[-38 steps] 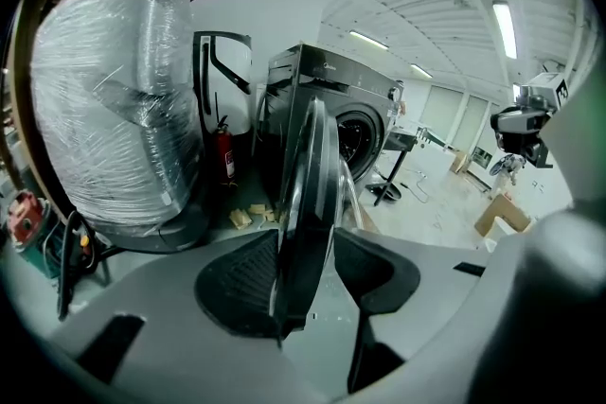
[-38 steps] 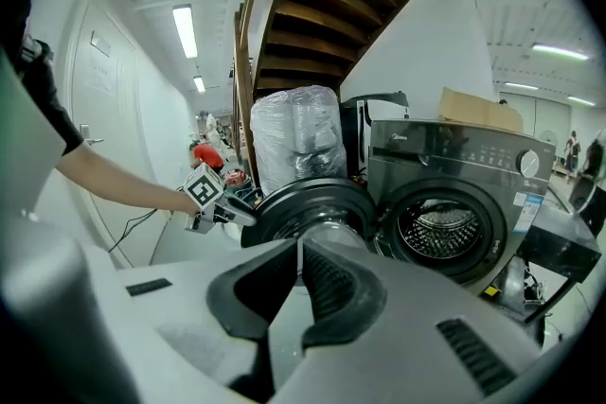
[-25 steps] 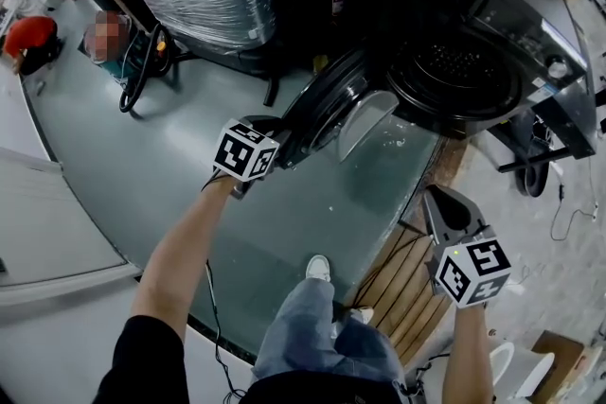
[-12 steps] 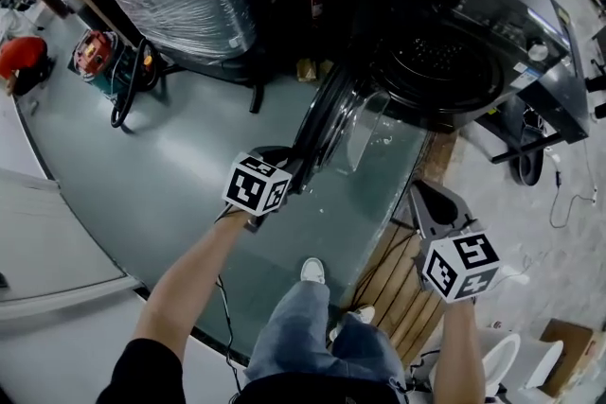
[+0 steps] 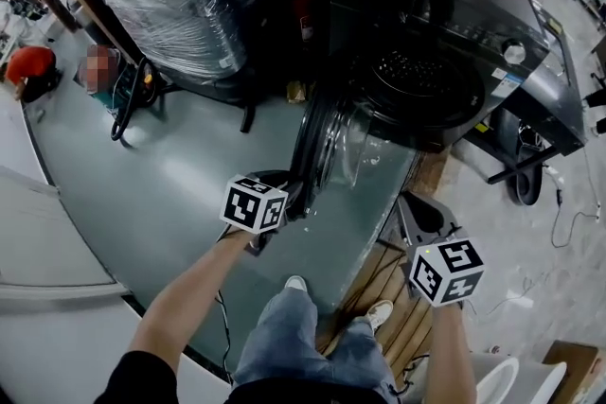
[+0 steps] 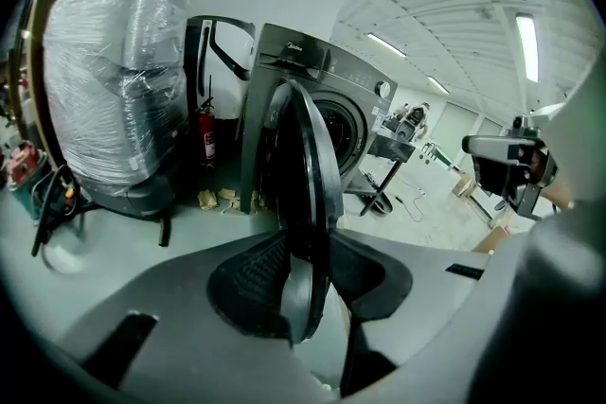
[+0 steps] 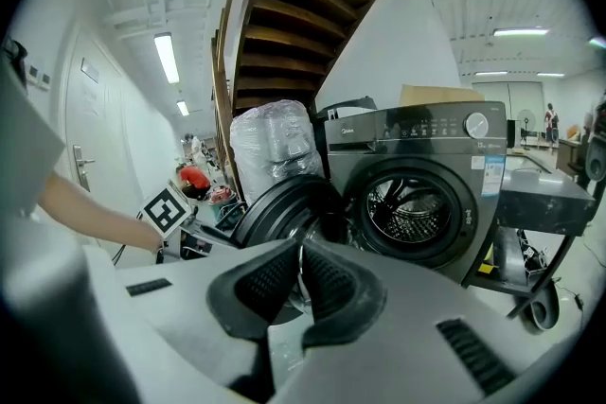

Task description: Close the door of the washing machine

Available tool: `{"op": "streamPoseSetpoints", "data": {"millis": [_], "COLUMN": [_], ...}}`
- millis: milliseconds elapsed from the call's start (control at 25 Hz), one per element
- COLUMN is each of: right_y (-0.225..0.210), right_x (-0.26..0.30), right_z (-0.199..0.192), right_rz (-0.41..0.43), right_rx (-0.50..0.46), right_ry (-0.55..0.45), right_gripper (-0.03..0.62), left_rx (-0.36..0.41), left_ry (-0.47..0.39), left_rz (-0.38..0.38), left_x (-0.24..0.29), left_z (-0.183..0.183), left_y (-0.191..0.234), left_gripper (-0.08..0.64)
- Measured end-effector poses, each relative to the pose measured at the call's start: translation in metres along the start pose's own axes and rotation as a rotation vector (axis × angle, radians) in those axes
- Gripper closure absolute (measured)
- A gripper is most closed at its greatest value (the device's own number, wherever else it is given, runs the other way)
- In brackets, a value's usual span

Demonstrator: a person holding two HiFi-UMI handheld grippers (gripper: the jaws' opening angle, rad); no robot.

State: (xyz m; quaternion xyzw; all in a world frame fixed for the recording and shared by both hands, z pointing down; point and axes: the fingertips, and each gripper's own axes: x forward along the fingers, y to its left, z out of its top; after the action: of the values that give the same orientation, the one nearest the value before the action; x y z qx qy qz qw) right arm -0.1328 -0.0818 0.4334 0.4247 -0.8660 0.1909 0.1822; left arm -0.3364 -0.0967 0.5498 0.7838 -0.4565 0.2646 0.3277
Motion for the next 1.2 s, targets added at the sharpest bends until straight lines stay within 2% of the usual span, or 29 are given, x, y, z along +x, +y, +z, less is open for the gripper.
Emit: {"op": "streamPoseSetpoints", "data": {"millis": [200,600,880,1200], "right_y": [-0.032,-0.092,-0.137,-0.191], "right_x": [-0.018,-0.043,-0.062,-0.090], "right_z": [-0.016,-0.025,-0.032,-0.037], "right_rz": [0.032,0.074,0.078,0.045], "right_rx": [0.008,0.013,0.038,0.083], "right_ry": [0.013,0.007,-0.004,-0.026], "right_gripper": [0.569,0.569,0.569,0.569], "left_rx": [-0.059,-0.181,-0.266,-0.357], "left_ry": [-0.002,-0.025,-0.064,-0.083], "left_rz": [0.042,0.063,0.082,0.095], "left_x": [0.015,0.055,0.085,0.122], "left_z": [0.001,0.013,0.032,0.052], "left_y": [-0.031,-0.098,-0.138,-0.174], "left_gripper": [0.431,0.410,0.393,0.374]}}
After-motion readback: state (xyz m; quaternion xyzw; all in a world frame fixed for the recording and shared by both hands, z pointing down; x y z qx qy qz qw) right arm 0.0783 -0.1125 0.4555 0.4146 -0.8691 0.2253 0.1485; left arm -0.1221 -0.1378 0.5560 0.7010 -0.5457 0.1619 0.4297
